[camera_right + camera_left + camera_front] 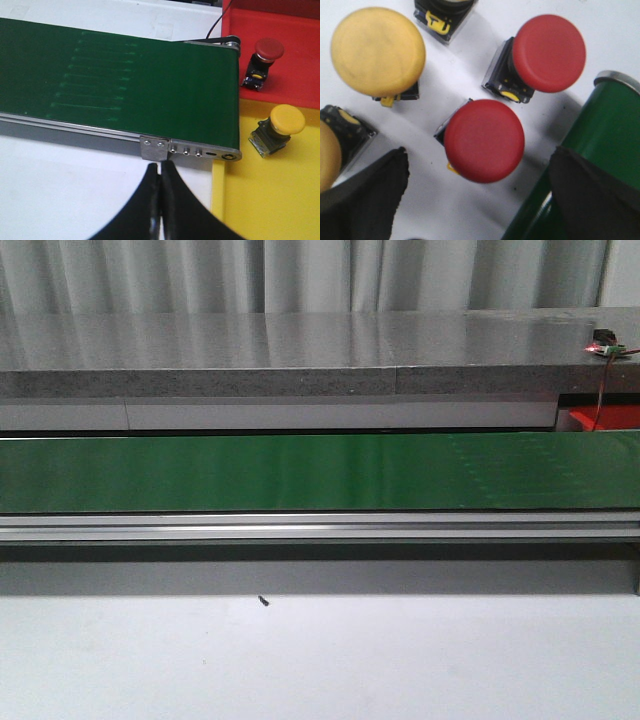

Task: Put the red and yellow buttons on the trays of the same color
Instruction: 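Set the red button on the belt's start, release, return left gripper to cluster, then grasp another red button with the left gripper and lift it over the belt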

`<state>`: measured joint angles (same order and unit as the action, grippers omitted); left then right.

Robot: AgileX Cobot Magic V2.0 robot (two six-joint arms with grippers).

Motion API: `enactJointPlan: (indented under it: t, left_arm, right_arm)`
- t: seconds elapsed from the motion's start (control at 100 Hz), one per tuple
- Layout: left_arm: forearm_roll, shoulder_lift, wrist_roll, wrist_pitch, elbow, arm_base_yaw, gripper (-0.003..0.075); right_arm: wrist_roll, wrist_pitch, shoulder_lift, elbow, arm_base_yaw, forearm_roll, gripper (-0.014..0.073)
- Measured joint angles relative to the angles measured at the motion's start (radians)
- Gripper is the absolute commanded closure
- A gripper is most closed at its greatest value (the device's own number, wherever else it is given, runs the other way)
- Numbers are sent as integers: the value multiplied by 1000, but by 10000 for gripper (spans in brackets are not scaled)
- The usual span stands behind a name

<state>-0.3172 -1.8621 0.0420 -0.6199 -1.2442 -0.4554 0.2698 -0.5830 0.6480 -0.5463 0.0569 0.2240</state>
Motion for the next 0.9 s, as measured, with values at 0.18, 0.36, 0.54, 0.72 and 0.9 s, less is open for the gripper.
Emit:
enactJointPlan:
  t: [0.18,0.36,0.54,0.72,0.9]
  left_arm:
    - [0,-22,0,47,0,0,155]
    - [0,-39,0,69,0,0,230]
    - [0,-46,0,83,0,0,435]
    - [0,-47,0,91,0,0,498]
    - [2,-37,0,89,0,0,498]
  right_arm:
    - [0,0,0,0,0,0,715]
    - [0,0,0,0,0,0,715]
    - [0,0,0,0,0,0,715]
    - [0,0,0,0,0,0,715]
    - [0,0,0,0,0,0,715]
